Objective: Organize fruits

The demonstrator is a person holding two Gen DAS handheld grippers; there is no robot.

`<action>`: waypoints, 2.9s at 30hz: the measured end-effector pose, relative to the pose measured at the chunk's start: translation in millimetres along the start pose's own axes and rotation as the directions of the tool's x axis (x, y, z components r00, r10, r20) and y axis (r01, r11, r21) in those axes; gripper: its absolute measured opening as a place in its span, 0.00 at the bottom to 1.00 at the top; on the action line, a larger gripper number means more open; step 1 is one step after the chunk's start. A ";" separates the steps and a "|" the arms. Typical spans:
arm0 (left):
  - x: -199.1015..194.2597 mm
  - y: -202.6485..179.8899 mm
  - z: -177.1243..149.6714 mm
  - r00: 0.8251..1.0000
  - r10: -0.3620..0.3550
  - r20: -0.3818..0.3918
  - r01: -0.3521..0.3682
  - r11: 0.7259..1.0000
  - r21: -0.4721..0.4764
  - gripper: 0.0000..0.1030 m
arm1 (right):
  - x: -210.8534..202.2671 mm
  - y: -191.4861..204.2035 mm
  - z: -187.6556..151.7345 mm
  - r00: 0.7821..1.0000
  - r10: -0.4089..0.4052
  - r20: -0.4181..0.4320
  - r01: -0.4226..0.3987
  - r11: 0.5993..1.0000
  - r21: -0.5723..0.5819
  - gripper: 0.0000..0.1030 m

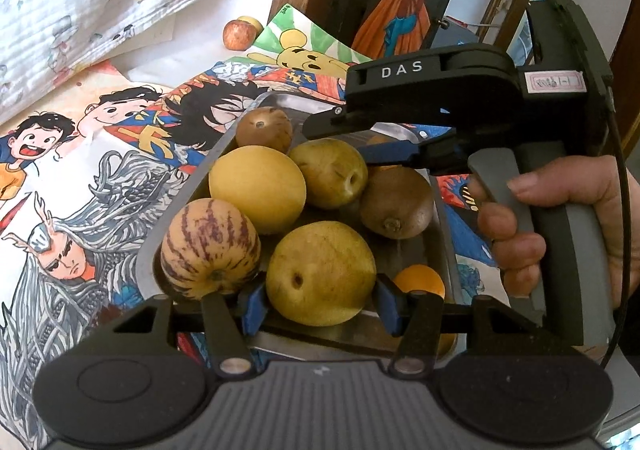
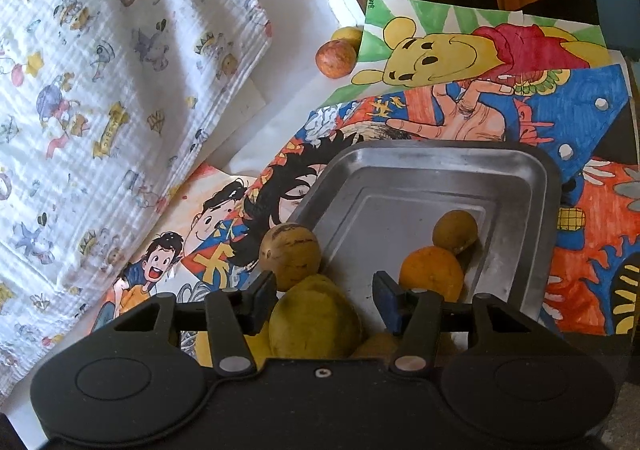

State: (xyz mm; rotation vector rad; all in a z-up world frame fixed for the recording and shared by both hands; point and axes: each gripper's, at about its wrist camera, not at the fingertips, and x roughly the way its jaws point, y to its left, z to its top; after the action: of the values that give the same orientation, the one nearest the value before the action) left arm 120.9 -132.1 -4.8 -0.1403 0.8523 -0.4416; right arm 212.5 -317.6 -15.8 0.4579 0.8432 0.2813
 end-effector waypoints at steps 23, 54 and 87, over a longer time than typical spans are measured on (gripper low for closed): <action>-41.9 2.5 -6.7 0.997 -0.054 0.047 0.055 0.998 -0.027 0.79 | -35.0 17.5 -7.0 0.999 0.031 0.039 -0.029 0.998 -0.049 0.80; -128.6 55.2 -34.7 0.945 0.184 0.271 -0.147 0.977 -0.153 1.00 | -110.6 62.6 -69.0 0.982 0.004 0.189 0.023 0.990 -0.142 0.99; -151.0 81.9 -99.0 0.892 0.310 0.328 -0.299 0.950 -0.087 1.00 | -143.2 105.7 -218.3 0.927 -0.226 0.298 0.294 0.933 -0.207 1.00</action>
State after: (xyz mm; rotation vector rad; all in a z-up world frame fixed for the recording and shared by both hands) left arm -14.2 12.2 11.5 -0.1072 0.5290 -0.1000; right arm -52.8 -225.0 3.6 0.1391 0.5824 0.0707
